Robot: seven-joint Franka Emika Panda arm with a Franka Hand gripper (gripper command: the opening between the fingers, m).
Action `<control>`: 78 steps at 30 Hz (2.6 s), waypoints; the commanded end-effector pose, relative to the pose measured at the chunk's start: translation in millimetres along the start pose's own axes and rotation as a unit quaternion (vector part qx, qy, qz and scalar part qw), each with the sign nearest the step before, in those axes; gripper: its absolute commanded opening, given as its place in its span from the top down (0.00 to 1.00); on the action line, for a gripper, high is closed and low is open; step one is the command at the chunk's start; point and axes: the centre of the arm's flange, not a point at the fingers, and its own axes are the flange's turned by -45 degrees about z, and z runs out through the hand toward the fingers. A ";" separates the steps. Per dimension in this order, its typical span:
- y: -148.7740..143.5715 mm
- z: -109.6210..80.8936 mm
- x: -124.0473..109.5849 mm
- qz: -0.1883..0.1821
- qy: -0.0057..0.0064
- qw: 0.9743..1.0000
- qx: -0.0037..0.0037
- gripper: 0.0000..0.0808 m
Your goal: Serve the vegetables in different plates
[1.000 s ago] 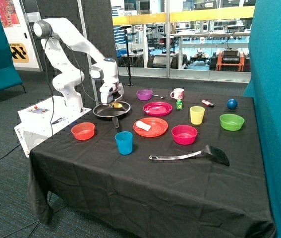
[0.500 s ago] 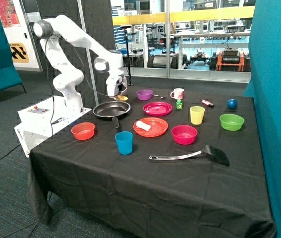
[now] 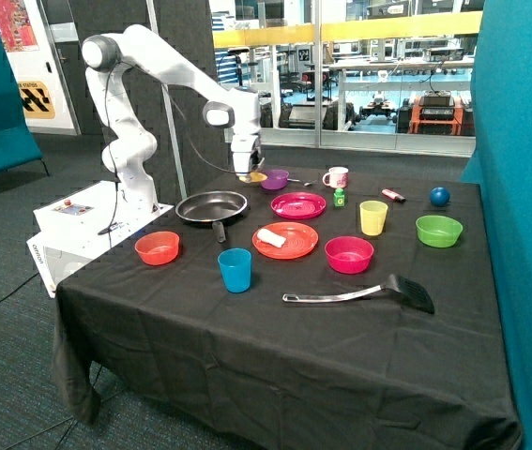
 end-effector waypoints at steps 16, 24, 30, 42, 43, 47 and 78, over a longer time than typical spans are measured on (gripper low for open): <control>26.2 34.7 116.6 0.000 -0.001 1.000 -0.002 1.00; 37.6 59.2 127.0 0.008 -0.001 1.000 -0.002 1.00; 40.3 76.4 133.8 0.010 -0.001 1.000 -0.002 1.00; 38.7 88.0 137.3 0.004 -0.001 1.000 -0.002 0.73; 38.3 88.0 136.9 0.004 -0.001 1.000 -0.002 0.65; 36.4 88.3 135.6 0.000 -0.001 1.000 -0.002 0.42; 31.6 71.8 123.0 -0.014 -0.001 1.000 -0.002 0.04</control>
